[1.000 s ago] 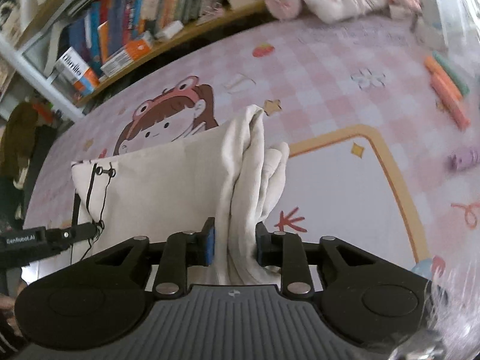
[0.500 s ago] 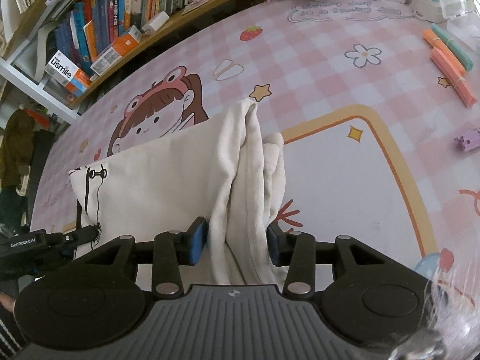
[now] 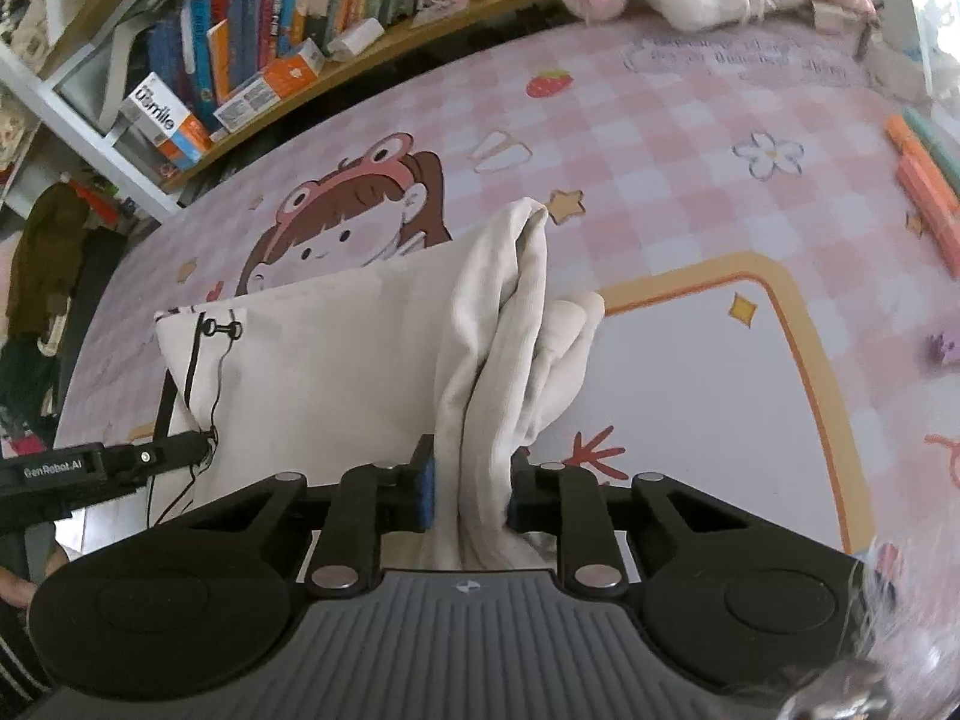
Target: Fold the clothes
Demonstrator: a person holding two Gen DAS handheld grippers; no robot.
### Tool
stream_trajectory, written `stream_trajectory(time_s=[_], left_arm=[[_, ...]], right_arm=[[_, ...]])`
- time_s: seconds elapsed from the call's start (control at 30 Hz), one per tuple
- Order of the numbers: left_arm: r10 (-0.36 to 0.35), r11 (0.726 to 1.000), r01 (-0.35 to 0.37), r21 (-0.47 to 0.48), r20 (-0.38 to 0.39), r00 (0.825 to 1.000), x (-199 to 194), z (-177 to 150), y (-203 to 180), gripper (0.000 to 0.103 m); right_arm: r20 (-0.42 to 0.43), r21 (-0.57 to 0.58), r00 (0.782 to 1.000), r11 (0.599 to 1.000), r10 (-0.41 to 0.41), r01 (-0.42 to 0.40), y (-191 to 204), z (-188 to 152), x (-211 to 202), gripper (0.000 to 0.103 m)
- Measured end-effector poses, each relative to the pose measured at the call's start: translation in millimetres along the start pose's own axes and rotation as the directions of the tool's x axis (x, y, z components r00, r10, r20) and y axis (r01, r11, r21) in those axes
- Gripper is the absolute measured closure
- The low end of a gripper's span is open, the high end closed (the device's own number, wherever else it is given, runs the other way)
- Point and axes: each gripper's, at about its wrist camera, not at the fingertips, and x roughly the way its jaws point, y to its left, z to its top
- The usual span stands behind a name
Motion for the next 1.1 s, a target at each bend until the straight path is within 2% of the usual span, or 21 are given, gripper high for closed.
stream_trajectory(time_s=[0.43, 0.73, 1.1], left_arm=[[-0.057, 0.998, 0.056, 0.014, 0.07, 0.996, -18.0, 20.6, -6.9, 0.088], [-0.078, 0.997, 0.074, 0.04, 0.122, 0.989, -11.3, 63.9, -3.2, 0.089], [-0.078, 0.996, 0.07, 0.054, 0.175, 0.981, 12.9, 124.2, 1.7, 0.089]], right_arm=[[0.091, -0.128, 0.996, 0.992, 0.01, 0.002, 25.7, 25.2, -17.4, 0.085], [0.134, -0.148, 0.99, 0.989, 0.042, -0.022, 35.2, 63.4, -5.6, 0.085], [0.195, -0.174, 0.977, 0.983, 0.083, -0.049, 40.1, 128.9, 25.6, 0.085]])
